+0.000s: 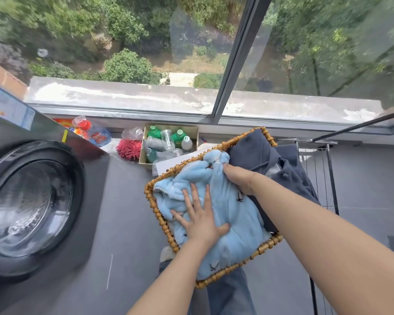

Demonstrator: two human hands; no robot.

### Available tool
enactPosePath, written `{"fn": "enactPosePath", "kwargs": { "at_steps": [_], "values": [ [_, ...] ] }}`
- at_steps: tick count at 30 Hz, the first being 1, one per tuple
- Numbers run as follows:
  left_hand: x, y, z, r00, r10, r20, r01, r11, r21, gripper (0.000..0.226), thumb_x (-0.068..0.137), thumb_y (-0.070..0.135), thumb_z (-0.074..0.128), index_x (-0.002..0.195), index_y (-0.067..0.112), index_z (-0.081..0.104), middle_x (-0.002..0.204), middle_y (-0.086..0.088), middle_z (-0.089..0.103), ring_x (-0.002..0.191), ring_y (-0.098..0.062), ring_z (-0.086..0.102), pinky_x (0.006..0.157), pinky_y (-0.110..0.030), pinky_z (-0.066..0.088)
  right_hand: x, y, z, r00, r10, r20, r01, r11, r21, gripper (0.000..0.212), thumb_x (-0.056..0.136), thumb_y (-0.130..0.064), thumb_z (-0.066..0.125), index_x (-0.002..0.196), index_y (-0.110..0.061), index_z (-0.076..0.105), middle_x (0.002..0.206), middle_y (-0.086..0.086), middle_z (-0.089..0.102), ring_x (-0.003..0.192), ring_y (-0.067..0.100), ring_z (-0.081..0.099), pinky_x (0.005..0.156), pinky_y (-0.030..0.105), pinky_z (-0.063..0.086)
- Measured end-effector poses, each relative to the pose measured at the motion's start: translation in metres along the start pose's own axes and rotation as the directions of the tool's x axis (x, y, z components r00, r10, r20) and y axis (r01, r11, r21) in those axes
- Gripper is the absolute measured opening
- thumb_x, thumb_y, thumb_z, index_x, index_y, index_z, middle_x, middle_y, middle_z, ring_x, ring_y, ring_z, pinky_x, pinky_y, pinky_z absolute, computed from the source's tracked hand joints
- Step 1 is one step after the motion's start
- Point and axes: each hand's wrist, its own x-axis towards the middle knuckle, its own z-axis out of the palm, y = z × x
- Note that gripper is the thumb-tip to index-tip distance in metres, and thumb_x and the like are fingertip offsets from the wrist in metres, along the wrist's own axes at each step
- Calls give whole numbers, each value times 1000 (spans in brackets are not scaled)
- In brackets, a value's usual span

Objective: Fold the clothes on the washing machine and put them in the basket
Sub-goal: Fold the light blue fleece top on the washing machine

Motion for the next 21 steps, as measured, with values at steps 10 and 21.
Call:
{"fn": "enactPosePath", "kwargs": {
  "at_steps": [10,21],
  "values": [
    [-25,2,-21,910,304,-281,-217,928,303,136,52,64,79,154,22,0,161,-15,2,148,-36,1,110,-69,6,-37,-1,-15,673,-711,-205,340,542,-768,15,92,-20,56,84,-8,60,93,8,59,88,29,53,73,38,42],
    [27,21,-30,983,104,148,-153,915,373,126,71,64,68,147,32,-27,149,-6,-44,137,-32,-39,96,-76,-18,20,-29,-32,954,-298,28,252,751,-610,20,93,-4,48,89,6,65,90,17,61,89,19,46,70,26,33]
  ]
}}
